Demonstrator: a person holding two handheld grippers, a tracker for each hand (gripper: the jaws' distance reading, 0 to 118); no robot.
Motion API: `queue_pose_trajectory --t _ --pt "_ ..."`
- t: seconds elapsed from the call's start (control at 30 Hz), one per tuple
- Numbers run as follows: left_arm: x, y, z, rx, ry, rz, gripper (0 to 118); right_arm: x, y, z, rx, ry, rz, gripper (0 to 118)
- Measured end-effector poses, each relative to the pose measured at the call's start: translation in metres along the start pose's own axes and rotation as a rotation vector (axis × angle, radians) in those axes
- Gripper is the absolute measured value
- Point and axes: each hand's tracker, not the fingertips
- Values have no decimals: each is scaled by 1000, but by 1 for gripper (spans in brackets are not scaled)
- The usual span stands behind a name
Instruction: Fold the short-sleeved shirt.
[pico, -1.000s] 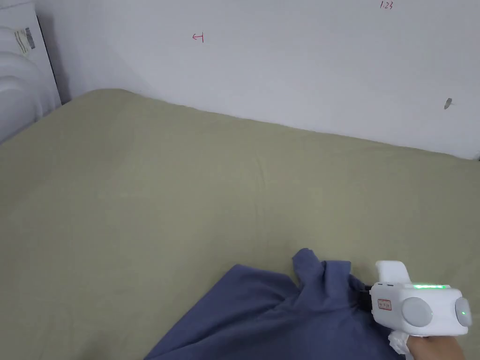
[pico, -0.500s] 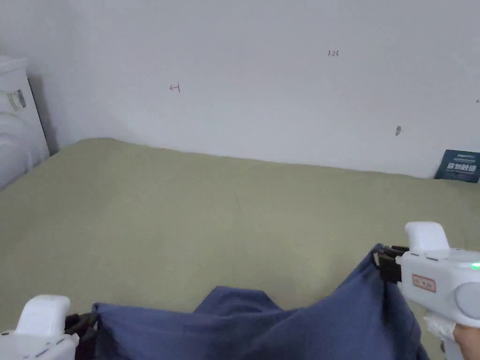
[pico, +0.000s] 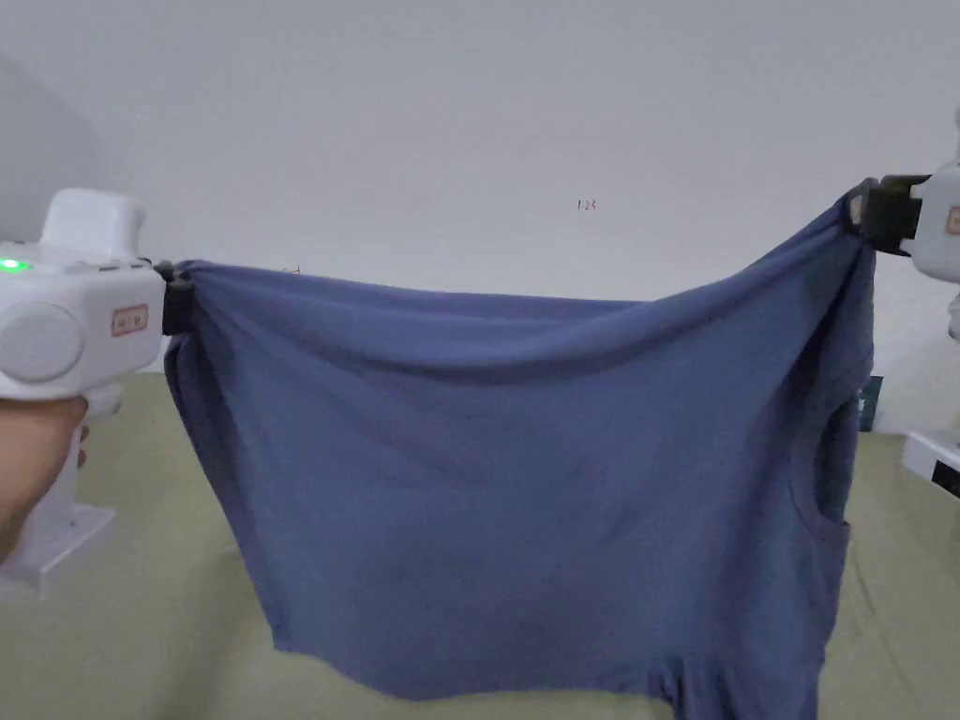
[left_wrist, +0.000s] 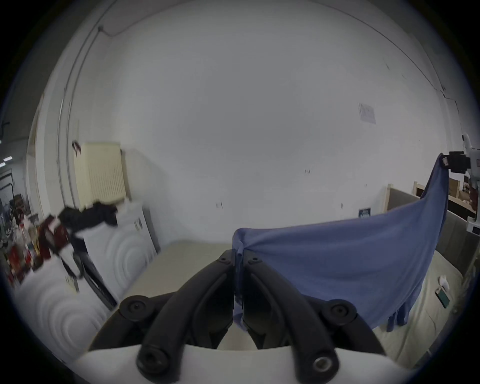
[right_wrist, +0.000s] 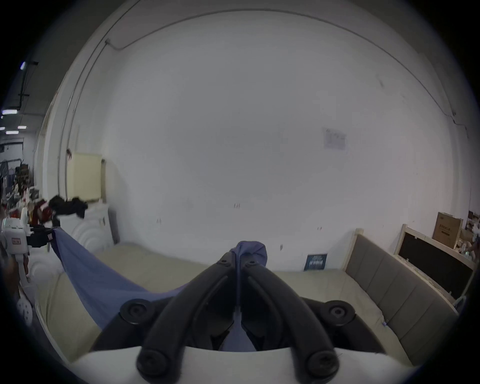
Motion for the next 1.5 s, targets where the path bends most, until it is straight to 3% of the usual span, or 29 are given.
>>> queue_pose_trajectory --t 0.17,0.3,0.43,0.67,0.87,1.03,1.23,1.33,1.4,1.5 --pt "-4 60 -16 59 30 -8 3 5 39 -10 76 -32 -28 5" --pt "-8 69 -31 67 60 -40 3 4 36 -23 88 -40 -54 5" --pt "-3 28 -52 16 67 -51 3 1 -7 -49 25 -48 -80 5" --pt "15 -83 -90 -124 81 -25 3 -1 -120 -93 -100 -146 -144 5" --pt "23 -113 -81 -124 85 -23 3 0 -143 -87 -110 -131 -115 5" --pt "16 -113 -50 -112 63 -28 3 1 -134 -46 -77 -73 -90 5" --pt "10 -152 29 -126 -26 -40 3 3 -169 57 -124 18 -129 5" --pt "8 -200 76 -168 -73 -58 3 3 -215 111 -199 51 -143 5" --pt "5 -244 103 -241 -83 -73 3 -2 -259 143 -260 33 -82 5" --pt "2 -308 135 -390 -117 -33 3 -8 -332 179 -428 40 -62 5"
